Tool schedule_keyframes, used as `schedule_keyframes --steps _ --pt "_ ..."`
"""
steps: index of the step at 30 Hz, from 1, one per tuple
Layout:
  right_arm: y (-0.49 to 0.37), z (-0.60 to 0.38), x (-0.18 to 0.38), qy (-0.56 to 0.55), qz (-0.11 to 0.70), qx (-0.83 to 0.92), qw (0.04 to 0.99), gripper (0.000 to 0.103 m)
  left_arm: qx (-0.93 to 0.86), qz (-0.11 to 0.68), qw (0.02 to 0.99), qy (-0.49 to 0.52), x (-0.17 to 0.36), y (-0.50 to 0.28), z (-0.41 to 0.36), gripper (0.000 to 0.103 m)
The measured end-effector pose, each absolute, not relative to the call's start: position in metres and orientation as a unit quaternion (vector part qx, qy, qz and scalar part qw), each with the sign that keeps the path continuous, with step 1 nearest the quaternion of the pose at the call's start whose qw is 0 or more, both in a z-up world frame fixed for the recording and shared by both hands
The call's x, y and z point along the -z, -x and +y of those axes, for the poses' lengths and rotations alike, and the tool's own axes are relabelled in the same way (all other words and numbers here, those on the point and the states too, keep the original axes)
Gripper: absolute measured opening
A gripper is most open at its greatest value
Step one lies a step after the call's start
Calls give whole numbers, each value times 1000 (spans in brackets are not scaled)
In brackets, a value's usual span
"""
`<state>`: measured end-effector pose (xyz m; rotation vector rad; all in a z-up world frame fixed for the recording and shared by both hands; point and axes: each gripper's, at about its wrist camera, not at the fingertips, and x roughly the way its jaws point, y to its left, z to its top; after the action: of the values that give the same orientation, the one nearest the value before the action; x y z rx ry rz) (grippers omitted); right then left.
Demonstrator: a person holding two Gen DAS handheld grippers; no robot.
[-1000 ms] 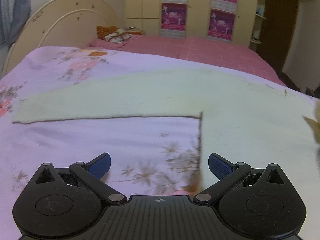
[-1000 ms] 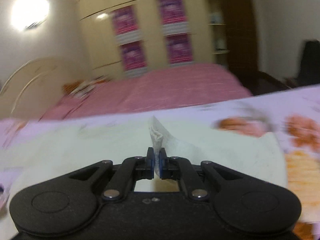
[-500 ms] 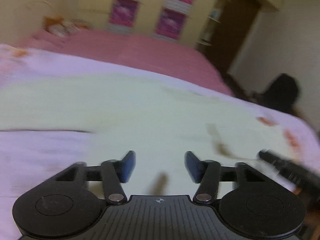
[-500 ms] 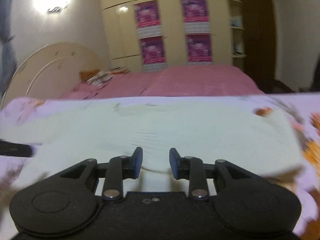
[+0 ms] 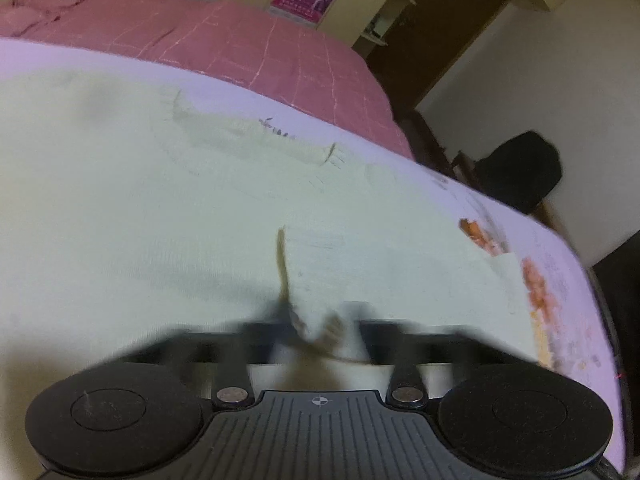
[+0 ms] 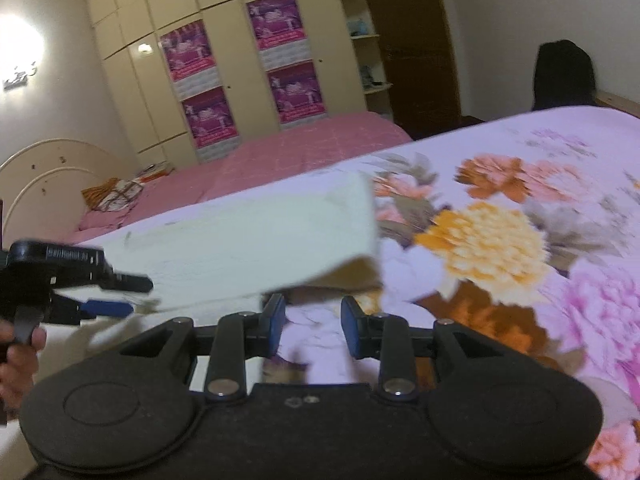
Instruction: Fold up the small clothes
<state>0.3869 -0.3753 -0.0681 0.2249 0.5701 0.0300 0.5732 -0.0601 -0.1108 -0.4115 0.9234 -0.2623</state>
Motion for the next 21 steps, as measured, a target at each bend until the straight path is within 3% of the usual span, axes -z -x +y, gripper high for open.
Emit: schedule_keyframes --steps 7,21 --pt "-397 -382 72 -128 286 -13 950 32 92 379 900 197 86 -567 -13 3" --pt "-439 -357 89 -146 314 -49 937 36 11 371 909 191 94 -565 75 3"
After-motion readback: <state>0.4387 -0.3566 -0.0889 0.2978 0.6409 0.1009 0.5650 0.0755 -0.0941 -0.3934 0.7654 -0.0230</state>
